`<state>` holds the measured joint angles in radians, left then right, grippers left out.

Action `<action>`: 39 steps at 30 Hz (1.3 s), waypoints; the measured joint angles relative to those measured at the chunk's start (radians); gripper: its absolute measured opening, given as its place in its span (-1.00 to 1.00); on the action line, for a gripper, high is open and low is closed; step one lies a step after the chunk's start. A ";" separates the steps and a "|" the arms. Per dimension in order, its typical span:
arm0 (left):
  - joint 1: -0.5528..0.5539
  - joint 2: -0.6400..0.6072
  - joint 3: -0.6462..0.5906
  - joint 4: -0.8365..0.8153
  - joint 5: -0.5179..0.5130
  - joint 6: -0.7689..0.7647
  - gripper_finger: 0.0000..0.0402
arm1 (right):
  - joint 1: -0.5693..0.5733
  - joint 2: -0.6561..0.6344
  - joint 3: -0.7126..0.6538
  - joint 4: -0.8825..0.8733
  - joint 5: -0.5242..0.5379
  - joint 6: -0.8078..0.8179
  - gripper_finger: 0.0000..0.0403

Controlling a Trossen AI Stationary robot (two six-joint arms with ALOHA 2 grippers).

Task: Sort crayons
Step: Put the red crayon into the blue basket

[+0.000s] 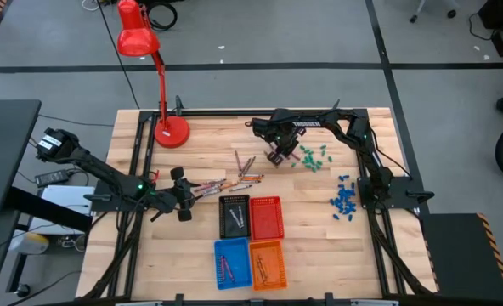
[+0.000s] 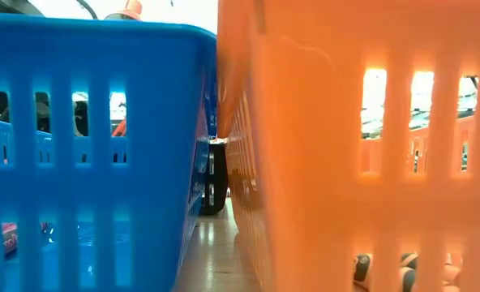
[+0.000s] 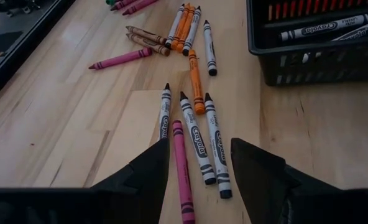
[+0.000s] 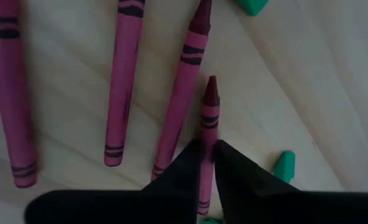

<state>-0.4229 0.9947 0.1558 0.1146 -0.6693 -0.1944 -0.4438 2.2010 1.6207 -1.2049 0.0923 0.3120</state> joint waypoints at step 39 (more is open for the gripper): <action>0.000 0.000 0.000 -0.011 0.000 -0.002 -0.08 | 0.219 -0.270 -0.003 0.033 -0.120 0.334 -0.85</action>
<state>-0.4229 0.9944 0.1558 0.1032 -0.6697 -0.1959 -0.2252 1.9312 1.6173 -1.1719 -0.0275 0.6456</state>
